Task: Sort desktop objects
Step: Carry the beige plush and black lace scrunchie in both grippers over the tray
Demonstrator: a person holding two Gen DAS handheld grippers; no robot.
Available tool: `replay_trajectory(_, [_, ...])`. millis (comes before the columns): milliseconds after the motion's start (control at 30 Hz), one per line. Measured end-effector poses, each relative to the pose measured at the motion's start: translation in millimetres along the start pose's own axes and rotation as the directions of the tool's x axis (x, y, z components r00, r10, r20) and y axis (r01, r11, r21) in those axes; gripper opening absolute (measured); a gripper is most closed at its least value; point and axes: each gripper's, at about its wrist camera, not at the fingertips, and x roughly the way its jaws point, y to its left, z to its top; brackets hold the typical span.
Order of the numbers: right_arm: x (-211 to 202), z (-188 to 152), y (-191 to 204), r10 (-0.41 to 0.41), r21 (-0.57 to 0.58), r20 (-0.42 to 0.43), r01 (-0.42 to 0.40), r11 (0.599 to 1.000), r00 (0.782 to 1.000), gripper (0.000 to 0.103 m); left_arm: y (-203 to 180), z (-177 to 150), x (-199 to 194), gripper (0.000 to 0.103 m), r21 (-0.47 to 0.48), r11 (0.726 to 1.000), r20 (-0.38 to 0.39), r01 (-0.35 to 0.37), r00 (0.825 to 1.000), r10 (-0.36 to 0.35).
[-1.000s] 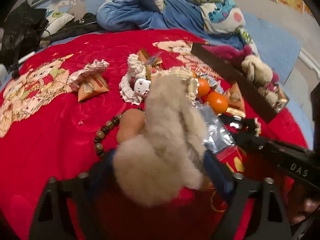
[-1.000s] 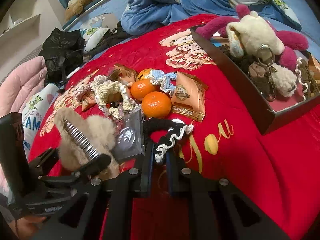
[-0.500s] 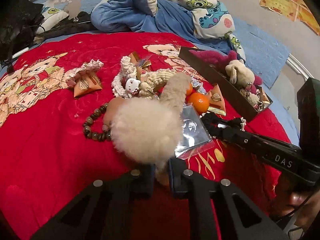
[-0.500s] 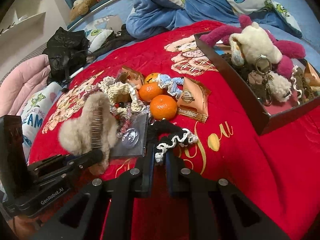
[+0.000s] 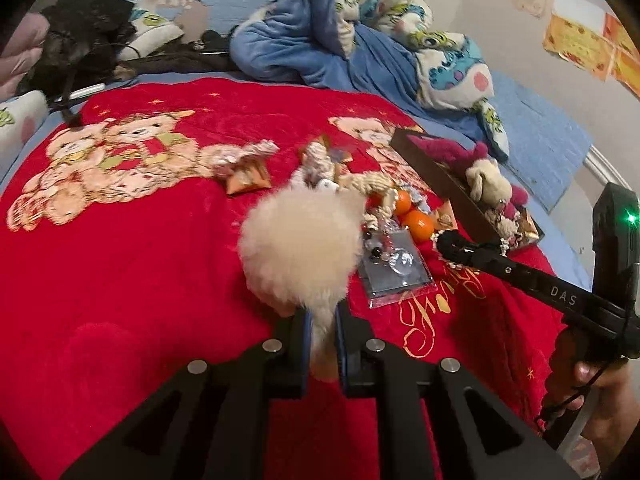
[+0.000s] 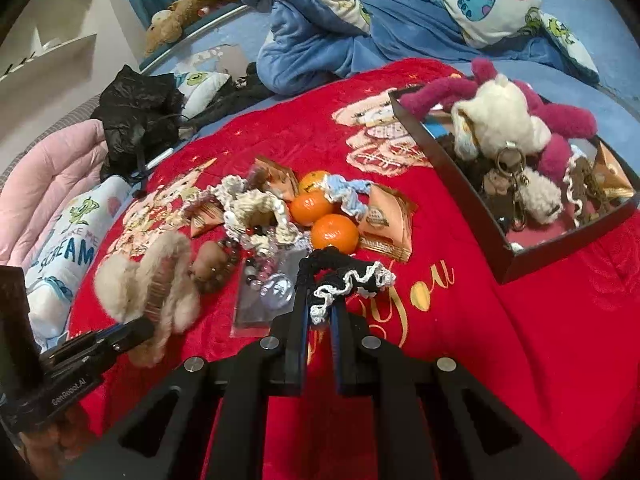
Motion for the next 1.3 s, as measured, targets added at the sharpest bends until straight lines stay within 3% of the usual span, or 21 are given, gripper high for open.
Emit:
replay_trajectory(433, [-14, 6, 14, 0.021, -0.018, 0.035, -0.021, 1.0, 0.999, 0.01, -20, 9, -27, 0.011, 0.026, 1.0, 0.036, 0.012, 0.999, -0.013])
replay_trajectory(733, [-33, 9, 2, -0.014, -0.011, 0.072, 0.015, 1.0, 0.997, 0.01, -61, 17, -20, 0.011, 0.125, 0.991, 0.007, 0.05, 0.999, -0.051])
replay_trajectory(1033, [-70, -4, -51, -0.125, 0.081, 0.104, 0.117, 0.99, 0.987, 0.01, -120, 15, -4, 0.011, 0.215, 0.962, -0.053, 0.167, 0.986, -0.16])
replay_trajectory(1300, [-115, -27, -98, -0.264, 0.166, 0.119, 0.243, 0.956, 0.957, 0.01, -177, 5, 12, 0.011, 0.278, 0.911, -0.132, 0.306, 0.951, -0.279])
